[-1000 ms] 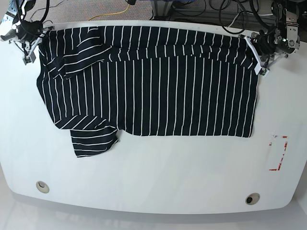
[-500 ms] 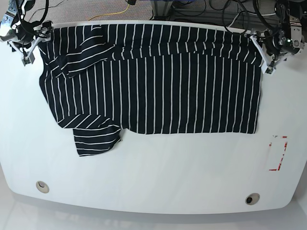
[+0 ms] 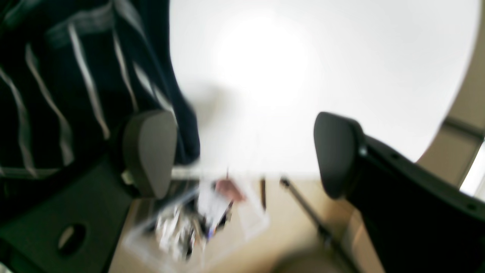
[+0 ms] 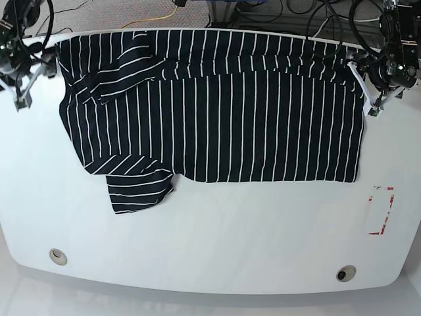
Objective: Layout the t-shirt on the table in an organized manner, then fold the t-shirt properly
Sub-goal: 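Pull the held shirt edge away from the hem with both grippers, then release the edge and move both grippers to the shirt's hem corners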
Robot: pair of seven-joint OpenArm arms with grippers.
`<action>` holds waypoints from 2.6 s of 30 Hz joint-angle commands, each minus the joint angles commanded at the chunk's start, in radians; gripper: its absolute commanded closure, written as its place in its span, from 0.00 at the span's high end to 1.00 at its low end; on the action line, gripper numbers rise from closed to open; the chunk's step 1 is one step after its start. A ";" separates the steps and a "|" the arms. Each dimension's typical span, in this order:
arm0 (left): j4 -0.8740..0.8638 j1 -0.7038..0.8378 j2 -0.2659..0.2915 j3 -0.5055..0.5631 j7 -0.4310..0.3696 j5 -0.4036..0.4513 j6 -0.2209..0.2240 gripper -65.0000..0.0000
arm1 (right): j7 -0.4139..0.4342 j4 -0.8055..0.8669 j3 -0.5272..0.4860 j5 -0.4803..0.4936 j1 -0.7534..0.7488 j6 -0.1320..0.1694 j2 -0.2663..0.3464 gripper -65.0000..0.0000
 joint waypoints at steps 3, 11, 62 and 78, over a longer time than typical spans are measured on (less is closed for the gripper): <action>0.012 -0.031 0.005 0.000 0.000 -0.002 0.000 0.78 | -0.005 -0.003 -0.006 0.000 0.054 0.000 0.008 0.84; 0.008 -0.207 0.014 0.000 -0.003 -0.002 0.000 0.78 | -0.005 -0.044 -0.107 -0.006 0.239 0.000 0.011 0.84; -0.311 -0.562 0.072 0.002 -0.238 0.196 0.002 0.78 | 0.520 -1.089 -0.508 -0.002 0.789 0.000 0.000 0.83; -0.494 -0.606 0.074 0.003 -0.358 0.195 0.000 0.78 | 0.520 -1.088 -0.516 -0.002 0.755 0.000 -0.020 0.20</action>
